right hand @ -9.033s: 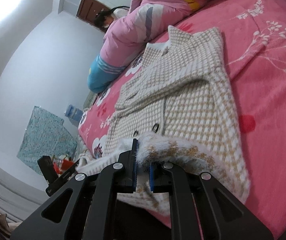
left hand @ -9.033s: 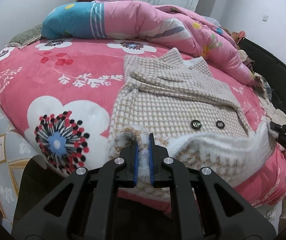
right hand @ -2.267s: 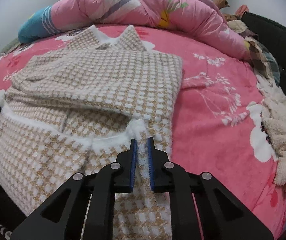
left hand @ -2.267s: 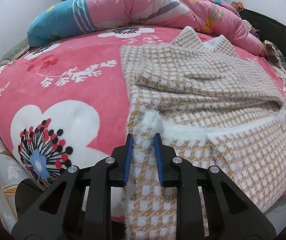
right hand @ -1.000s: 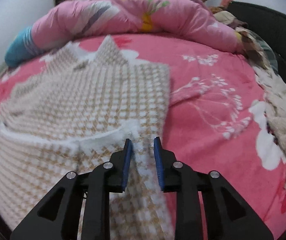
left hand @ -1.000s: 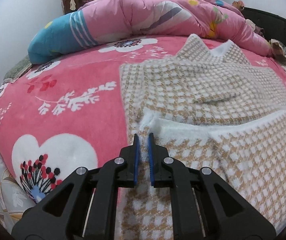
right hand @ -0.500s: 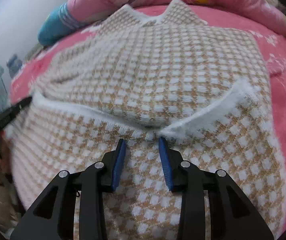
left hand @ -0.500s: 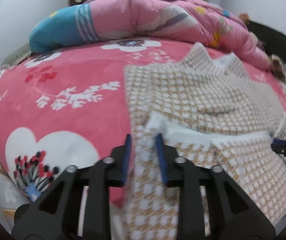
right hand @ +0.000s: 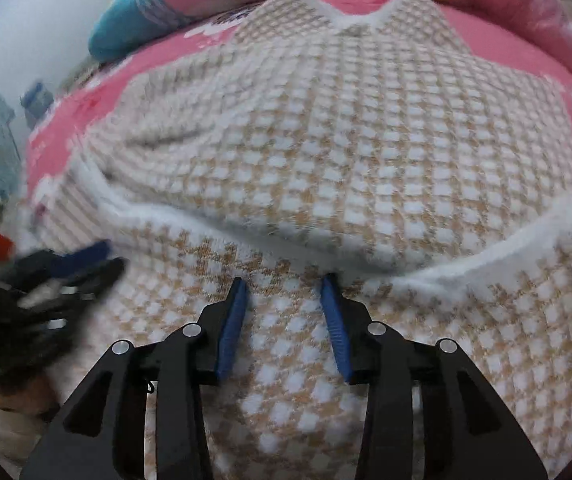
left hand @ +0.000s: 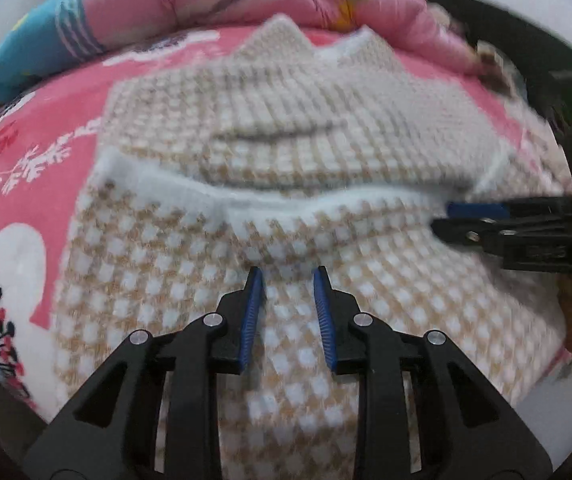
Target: Fold large clothes
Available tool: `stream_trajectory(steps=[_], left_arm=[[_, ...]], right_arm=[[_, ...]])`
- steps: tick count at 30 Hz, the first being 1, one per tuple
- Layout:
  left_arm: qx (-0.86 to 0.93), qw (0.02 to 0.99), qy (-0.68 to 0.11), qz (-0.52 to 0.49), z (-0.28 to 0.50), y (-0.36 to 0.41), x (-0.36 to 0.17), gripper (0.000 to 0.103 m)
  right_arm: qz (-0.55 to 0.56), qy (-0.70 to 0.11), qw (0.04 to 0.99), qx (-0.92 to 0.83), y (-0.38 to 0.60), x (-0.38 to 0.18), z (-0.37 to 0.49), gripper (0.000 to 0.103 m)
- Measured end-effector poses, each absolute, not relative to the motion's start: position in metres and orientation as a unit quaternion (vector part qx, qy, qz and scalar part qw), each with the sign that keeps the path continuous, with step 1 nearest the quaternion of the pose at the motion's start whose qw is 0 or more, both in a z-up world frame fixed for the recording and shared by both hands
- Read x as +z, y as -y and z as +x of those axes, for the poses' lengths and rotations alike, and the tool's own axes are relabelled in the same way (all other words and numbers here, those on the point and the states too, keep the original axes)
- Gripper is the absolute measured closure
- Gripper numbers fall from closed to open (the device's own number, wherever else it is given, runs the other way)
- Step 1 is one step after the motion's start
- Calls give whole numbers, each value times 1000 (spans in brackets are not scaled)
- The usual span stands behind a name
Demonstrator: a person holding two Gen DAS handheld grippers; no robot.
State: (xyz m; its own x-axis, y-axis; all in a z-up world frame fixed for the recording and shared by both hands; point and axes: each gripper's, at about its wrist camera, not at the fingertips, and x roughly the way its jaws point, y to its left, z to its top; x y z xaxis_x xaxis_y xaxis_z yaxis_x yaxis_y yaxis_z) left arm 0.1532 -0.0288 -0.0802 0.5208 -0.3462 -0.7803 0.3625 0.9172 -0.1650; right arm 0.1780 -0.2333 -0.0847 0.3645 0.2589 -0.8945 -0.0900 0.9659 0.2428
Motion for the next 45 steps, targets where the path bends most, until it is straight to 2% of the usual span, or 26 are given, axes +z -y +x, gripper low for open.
stream_trajectory(steps=[6, 8, 10, 12, 21, 26, 30, 33, 35, 37, 39, 41, 45], left_arm=[[-212, 869, -447, -3, 154, 20, -80, 77], [-208, 869, -449, -2, 152, 19, -80, 77], [-205, 870, -448, 1, 152, 21, -81, 77], [-203, 870, -449, 4, 153, 25, -81, 77], [-207, 869, -450, -6, 157, 25, -77, 78], [-203, 870, -448, 4, 158, 25, -78, 78], [-181, 885, -427, 29, 147, 30, -59, 79], [-229, 893, -387, 28, 116, 32, -29, 80], [-268, 882, -388, 23, 98, 36, -25, 79], [-292, 863, -411, 31, 86, 46, -38, 79], [-272, 853, -442, 63, 84, 58, -67, 76], [-271, 855, -438, 53, 86, 59, -80, 76], [-271, 857, -438, 20, 88, 49, -67, 76]], right_arm=[[57, -519, 840, 150, 227, -28, 125, 66], [30, -528, 835, 154, 221, -35, 115, 66], [-1, -555, 822, 130, 214, -66, 117, 64], [-42, -539, 833, 118, 206, -87, 117, 61], [-36, -515, 850, 103, 218, -25, 90, 61], [-25, -553, 830, 68, 231, -86, 89, 59], [17, -543, 836, 77, 251, -58, 83, 59], [9, -521, 852, 50, 272, -27, 62, 59], [8, -511, 859, 31, 281, -20, 53, 59], [0, -513, 859, -5, 297, -27, 48, 59], [-8, -542, 839, -41, 309, -65, 57, 59], [-2, -545, 838, -35, 307, -93, 72, 56], [7, -544, 839, -36, 312, -65, 67, 56]])
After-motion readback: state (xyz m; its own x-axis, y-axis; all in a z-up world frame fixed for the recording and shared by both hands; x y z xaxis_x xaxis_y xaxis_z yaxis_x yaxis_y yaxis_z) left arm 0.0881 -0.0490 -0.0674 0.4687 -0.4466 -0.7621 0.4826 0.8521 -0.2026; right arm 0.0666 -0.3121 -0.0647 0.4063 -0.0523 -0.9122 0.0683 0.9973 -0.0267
